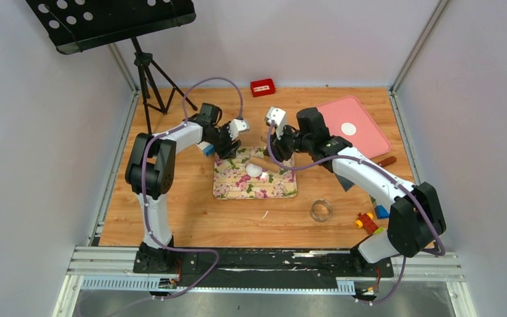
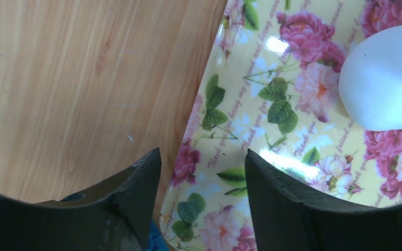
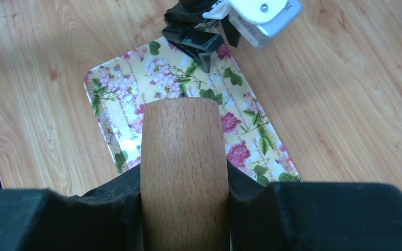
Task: Roll out the dumpling wrappers from the dough
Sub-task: Flatten out the dough on the work surface.
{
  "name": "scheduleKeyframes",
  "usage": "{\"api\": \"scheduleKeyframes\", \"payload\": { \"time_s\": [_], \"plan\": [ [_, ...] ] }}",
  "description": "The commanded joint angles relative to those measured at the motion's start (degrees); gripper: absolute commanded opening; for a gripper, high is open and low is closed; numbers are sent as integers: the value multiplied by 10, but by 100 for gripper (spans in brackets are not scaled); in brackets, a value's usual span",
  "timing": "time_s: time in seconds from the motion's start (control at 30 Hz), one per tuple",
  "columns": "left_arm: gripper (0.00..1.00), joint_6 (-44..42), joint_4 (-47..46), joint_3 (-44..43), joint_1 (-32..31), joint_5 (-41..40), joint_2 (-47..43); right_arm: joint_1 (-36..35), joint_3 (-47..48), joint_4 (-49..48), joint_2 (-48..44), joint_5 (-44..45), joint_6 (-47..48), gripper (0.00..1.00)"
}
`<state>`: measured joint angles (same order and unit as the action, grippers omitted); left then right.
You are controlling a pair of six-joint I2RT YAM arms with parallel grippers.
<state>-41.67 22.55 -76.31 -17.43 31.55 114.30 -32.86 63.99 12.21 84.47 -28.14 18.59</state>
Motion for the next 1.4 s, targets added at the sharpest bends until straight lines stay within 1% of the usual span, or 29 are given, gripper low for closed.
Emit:
{"api": "scheduleKeyframes", "payload": {
  "time_s": [0.0, 0.03, 0.13, 0.2, 0.27, 0.37, 0.43, 0.47, 0.5, 0.57, 0.63, 0.77, 0.83, 1.07, 1.2, 1.37],
  "plan": [
    [63, -10, 31, -70, 1, 6, 29, -2, 10, -3, -17, -29, 21, 0],
    [60, -16, 69, -91, -1, 7, 44, -2, 11, -2, -16, -33, 22, 0],
    [53, -27, 123, -129, -5, 6, 73, -2, 13, 5, -18, -43, 27, 0],
    [48, -19, 132, -134, -7, 2, 79, -2, 15, 8, -18, -45, 29, 0],
    [46, -5, 137, -130, -8, 2, 77, -2, 21, 15, -18, -44, 29, 0],
    [40, 26, 116, -102, -11, -17, 65, -2, 29, 19, -16, -40, 20, 0],
    [23, 45, 89, -84, -13, -40, 53, -4, 34, 19, -9, -43, 12, 0],
    [19, 57, 68, -75, -16, -53, 47, -5, 39, 18, -4, -44, 7, 0],
    [18, 70, 58, -69, -18, -67, 44, -7, 42, 17, 2, -43, 3, 0],
    [18, 74, 74, -78, -22, -77, 50, -18, 48, 16, 20, -33, 3, 0],
    [13, 85, 90, -95, -26, -93, 62, -28, 55, 15, 34, -16, 8, 0],
    [11, 92, 97, -101, -33, -112, 70, -44, 69, 6, 57, 10, 11, 0],
    [9, 100, 94, -96, -35, -118, 66, -46, 74, 5, 60, 23, 19, 0],
    [7, 143, 98, -56, -40, -125, 31, -46, 74, 3, 47, 62, 40, 0],
    [0, 156, 99, -42, -44, -135, 29, -46, 73, -7, 39, 76, 31, 0],
    [0, 154, 100, -41, -45, -144, 38, -45, 61, -35, 43, 101, 24, 0]
  ]
}}
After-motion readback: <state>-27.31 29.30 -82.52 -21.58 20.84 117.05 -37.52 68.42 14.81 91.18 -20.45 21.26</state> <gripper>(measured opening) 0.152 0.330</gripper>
